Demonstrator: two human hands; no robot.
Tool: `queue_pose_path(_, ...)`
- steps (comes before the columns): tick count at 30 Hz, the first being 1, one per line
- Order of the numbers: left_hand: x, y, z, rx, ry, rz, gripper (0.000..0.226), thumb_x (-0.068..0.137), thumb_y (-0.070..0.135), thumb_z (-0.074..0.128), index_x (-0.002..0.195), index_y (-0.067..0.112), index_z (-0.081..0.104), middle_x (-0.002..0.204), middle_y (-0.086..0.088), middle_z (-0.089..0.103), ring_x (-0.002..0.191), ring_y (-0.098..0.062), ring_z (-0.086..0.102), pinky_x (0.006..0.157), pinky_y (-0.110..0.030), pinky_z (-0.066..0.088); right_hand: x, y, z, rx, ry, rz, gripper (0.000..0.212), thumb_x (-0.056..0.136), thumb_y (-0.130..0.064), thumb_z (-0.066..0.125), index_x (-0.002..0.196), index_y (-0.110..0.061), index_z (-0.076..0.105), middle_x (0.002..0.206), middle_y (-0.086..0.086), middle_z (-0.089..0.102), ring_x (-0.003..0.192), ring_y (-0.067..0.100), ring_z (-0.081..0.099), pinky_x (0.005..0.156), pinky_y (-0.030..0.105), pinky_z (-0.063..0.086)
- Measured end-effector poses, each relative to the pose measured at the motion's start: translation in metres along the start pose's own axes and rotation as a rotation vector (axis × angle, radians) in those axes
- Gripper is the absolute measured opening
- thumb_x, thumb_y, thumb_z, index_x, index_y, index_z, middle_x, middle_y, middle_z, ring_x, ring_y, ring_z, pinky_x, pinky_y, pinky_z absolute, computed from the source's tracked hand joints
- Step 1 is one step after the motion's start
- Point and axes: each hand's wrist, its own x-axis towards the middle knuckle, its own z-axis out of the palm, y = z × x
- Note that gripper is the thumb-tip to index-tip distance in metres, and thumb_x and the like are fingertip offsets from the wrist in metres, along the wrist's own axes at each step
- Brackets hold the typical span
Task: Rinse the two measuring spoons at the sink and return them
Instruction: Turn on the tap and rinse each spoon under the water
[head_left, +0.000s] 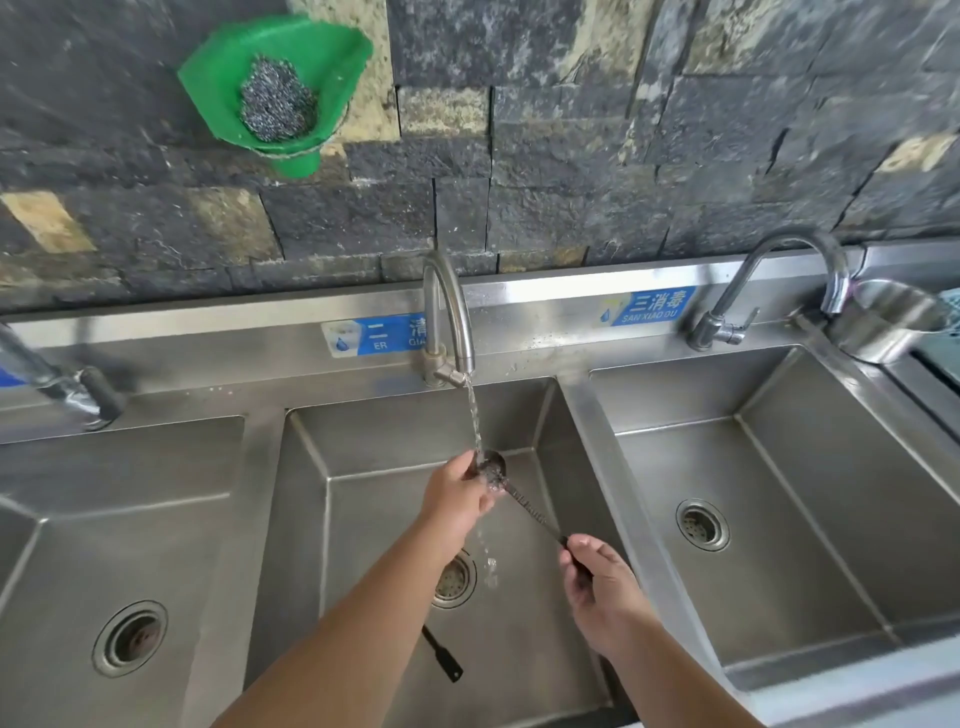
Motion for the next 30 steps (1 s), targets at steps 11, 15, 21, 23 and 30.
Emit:
queue_pose_path(11,-0.026,0.034,0.0,-0.244,-0.013,0.039,0.063,0.082,-0.018,0.06,0.136,0.013,0.051,0.126,-0.016,0.058,0.11,-0.033,0.065,0.09,-0.036,0.054,0.013,-0.039,0.031,0.268,0.072,-0.051,0.013,0.097,-0.001,0.051,0.086,-0.005,0.057,0.086,0.01,0.06,0.067,0.018,0.07,0.045,0.016,0.054)
queue_pose_path(15,-0.032,0.048,-0.011,-0.272,0.047,0.083,0.064,0.084,-0.02,0.055,0.139,0.01,0.045,0.125,-0.015,0.059,0.102,-0.025,0.066,0.081,-0.029,0.055,0.025,-0.042,0.061,0.236,0.02,-0.01,0.012,0.097,-0.001,0.052,0.087,-0.004,0.057,0.083,0.011,0.06,0.063,0.017,0.071,0.046,0.018,0.056)
queue_pose_path(21,-0.035,0.065,-0.031,-0.271,0.138,0.154,0.063,0.085,-0.018,0.056,0.14,0.011,0.046,0.129,-0.016,0.058,0.109,-0.027,0.065,0.096,-0.037,0.051,0.034,-0.035,0.093,0.225,-0.044,0.059,0.012,0.096,0.005,0.049,0.092,0.001,0.059,0.09,0.018,0.063,0.079,0.025,0.065,0.048,0.023,0.059)
queue_pose_path(23,-0.036,0.069,-0.037,-0.263,0.156,0.186,0.062,0.085,-0.017,0.057,0.139,0.011,0.047,0.128,-0.019,0.06,0.109,-0.029,0.066,0.1,-0.041,0.049,0.032,-0.033,0.102,0.212,-0.062,0.076,0.013,0.096,0.006,0.048,0.09,0.002,0.059,0.088,0.019,0.062,0.079,0.026,0.065,0.049,0.024,0.059)
queue_pose_path(30,-0.048,0.078,-0.061,-0.218,0.243,0.272,0.06,0.083,-0.009,0.064,0.135,0.02,0.053,0.12,-0.009,0.067,0.102,-0.02,0.07,0.091,-0.035,0.055,0.036,-0.02,0.131,0.142,-0.144,0.122,0.013,0.098,0.004,0.046,0.091,0.0,0.057,0.086,0.019,0.062,0.053,0.02,0.072,0.046,0.021,0.057)
